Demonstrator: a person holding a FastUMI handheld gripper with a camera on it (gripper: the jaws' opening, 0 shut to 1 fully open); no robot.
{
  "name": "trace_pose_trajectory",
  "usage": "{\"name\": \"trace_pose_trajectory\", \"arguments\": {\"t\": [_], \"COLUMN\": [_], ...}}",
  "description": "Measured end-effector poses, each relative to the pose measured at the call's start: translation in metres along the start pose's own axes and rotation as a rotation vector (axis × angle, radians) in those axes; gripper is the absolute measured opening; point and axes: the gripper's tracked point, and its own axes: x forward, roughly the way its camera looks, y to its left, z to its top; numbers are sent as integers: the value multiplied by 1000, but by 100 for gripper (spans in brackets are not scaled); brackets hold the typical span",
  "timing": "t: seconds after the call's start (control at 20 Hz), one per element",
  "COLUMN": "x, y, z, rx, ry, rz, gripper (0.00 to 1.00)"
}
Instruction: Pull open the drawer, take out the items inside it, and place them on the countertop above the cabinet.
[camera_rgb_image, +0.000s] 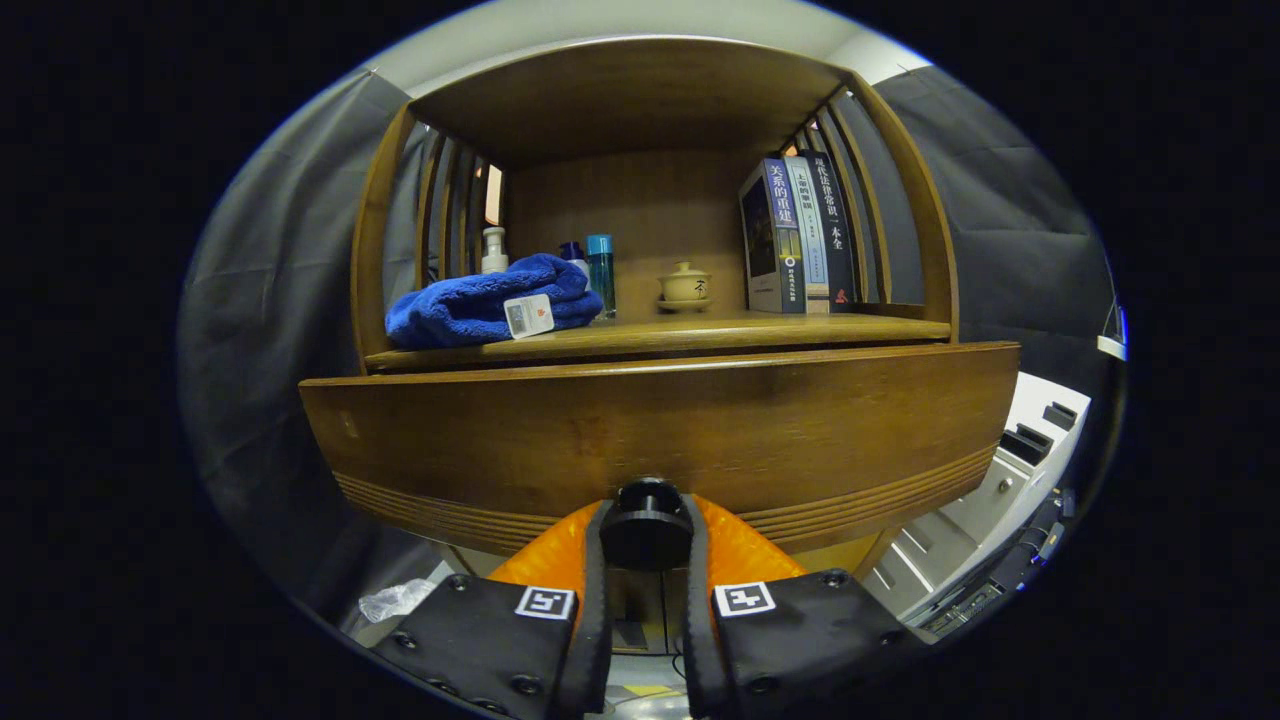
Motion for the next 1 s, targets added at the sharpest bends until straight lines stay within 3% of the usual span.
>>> {"name": "trace_pose_trajectory", "arguments": {"t": [0.55,1.0], "x": [-59,-70], "y": [1,1], "z": [-12,-24], "rx": [-20,-42], "ry": [49,79], "rz": [22,17], "gripper": [37,37]}}
